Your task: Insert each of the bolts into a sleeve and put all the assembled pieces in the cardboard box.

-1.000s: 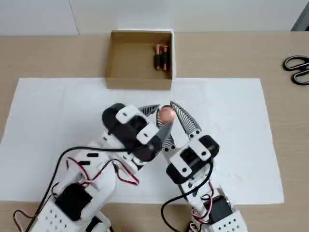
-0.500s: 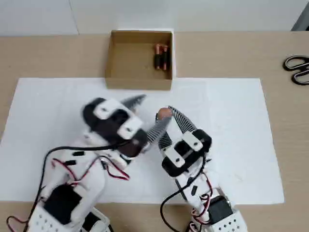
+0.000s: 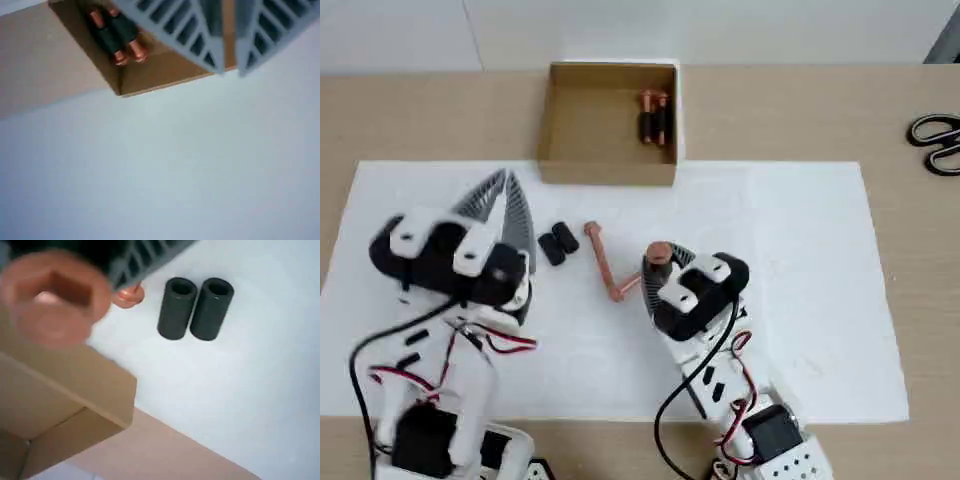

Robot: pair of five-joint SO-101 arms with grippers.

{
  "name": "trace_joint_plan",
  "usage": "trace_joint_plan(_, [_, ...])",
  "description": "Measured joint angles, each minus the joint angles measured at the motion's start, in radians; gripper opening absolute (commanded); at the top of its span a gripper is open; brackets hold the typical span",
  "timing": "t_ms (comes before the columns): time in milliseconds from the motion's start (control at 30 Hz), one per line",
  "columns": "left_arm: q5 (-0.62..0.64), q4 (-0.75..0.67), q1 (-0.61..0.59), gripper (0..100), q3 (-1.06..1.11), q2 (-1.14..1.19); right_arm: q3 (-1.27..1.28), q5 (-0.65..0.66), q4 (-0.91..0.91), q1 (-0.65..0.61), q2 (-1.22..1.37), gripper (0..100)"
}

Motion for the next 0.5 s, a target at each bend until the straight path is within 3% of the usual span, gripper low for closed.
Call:
trace_joint_plan(167, [0.005, -0.032, -0.023, 1, 0.232, -0.281, -0.031, 0.095, 0.049, 0.097, 0.003, 0.3])
trace_joint_plan(333, [0.011, -0.032, -0.106, 1, 0.25, -0.287, -0.052, 0.215, 0.138, 0.129, 0.003, 0.3])
trace_joint_plan(500, [0.011, -0.008, -0.222, 1, 0.252, -0.292, -0.084, 0.247, 0.144, 0.158, 0.006, 0.2])
